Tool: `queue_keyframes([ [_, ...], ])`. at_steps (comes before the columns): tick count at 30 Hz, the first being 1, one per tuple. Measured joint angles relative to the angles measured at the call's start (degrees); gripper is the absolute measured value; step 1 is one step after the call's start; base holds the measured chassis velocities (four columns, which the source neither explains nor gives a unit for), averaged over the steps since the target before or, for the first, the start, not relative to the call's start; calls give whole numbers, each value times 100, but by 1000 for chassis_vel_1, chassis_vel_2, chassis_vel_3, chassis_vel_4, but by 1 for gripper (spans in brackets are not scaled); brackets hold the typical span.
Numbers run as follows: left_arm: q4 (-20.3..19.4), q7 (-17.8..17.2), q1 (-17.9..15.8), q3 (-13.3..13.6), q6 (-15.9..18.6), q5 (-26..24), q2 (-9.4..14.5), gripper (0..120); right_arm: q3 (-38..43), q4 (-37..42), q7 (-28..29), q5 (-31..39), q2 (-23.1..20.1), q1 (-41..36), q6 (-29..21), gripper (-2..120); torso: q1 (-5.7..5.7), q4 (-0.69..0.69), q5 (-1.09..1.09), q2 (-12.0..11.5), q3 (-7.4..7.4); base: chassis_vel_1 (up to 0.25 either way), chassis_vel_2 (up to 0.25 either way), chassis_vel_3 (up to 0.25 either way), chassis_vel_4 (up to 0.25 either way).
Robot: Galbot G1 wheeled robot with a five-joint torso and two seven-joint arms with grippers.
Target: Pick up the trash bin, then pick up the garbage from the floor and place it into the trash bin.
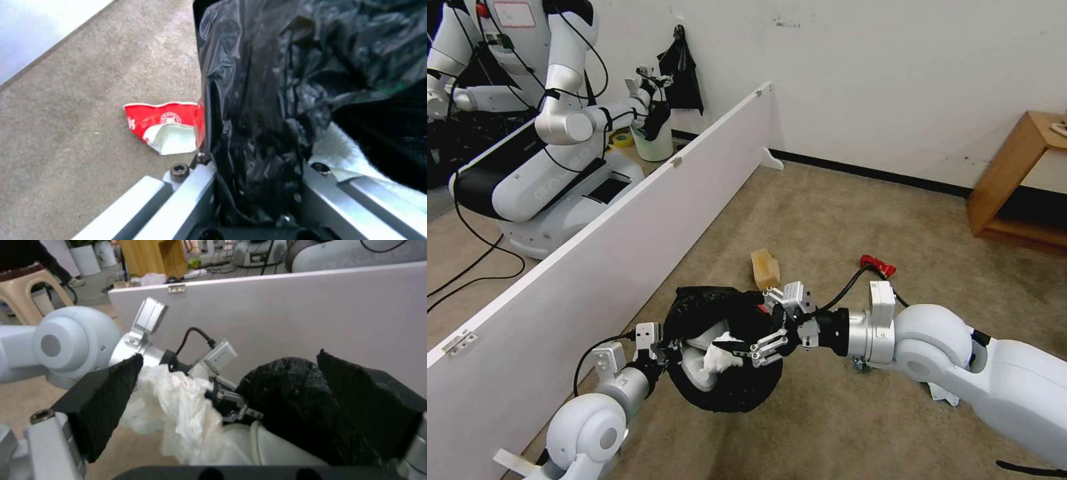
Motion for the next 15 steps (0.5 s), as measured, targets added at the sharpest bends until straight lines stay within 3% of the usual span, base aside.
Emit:
queue_keyframes([
  [10,-15,97,3,6,-37,-56,38,0,-161,-58,189,84,-13,31,-50,100,0,0,0,0,0,0,0,0,0],
  [15,30,163,58,-24,-71,101,44,0,13,-4,286,258,-228,-83,-34,100,0,0,0,0,0,0,0,0,0],
])
